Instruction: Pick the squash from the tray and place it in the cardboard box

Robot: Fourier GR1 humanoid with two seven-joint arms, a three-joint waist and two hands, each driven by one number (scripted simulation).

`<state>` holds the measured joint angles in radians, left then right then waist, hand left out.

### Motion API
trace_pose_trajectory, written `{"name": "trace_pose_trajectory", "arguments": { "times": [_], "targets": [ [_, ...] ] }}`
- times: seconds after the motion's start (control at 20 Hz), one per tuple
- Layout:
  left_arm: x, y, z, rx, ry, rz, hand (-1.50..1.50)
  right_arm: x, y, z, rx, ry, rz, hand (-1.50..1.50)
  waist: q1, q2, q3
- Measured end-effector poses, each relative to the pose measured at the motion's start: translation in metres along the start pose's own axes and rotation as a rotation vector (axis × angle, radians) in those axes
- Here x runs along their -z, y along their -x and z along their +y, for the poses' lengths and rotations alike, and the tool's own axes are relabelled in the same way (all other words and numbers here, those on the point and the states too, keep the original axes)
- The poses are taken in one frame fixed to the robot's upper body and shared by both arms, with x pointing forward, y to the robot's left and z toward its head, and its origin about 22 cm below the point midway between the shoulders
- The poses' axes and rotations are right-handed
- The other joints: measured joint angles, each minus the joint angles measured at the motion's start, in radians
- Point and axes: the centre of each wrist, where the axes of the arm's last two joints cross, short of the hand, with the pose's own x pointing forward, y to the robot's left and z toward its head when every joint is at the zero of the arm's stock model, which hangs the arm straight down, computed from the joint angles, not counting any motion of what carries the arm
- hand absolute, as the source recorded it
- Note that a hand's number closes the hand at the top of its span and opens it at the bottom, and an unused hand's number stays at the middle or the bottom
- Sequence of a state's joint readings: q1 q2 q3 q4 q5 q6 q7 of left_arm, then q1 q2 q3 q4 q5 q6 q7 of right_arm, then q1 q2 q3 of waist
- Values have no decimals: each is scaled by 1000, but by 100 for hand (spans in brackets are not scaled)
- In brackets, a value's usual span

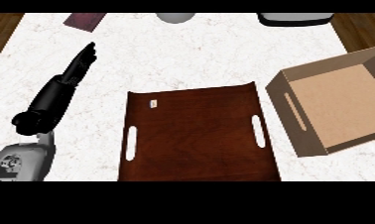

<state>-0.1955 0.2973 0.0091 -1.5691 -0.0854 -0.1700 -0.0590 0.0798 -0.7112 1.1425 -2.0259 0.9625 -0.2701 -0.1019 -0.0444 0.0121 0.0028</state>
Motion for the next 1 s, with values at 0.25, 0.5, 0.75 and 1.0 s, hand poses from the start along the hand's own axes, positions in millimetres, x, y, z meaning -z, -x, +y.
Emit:
{"name": "trace_pose_trajectory", "arguments": {
  "times": [0.25, 0.5, 0.75, 1.0],
  "targets": [
    [1, -2, -1, 4, 13, -7, 0, -4, 33, -57, -67, 216, 118, 150, 19, 6, 0],
    [3, -4, -5, 0, 35, -19, 0, -30, 80, -119, -169, 232, 240, 150, 41, 7, 0],
    [5, -2, -10, -3, 54, -25, 0, -73, 135, -162, -180, 71, 369, 150, 65, 10, 0],
    [10, -4, -19, -12, 76, -36, 0, -123, 181, -208, -163, -77, 424, 150, 87, 9, 0]
  ]
}}
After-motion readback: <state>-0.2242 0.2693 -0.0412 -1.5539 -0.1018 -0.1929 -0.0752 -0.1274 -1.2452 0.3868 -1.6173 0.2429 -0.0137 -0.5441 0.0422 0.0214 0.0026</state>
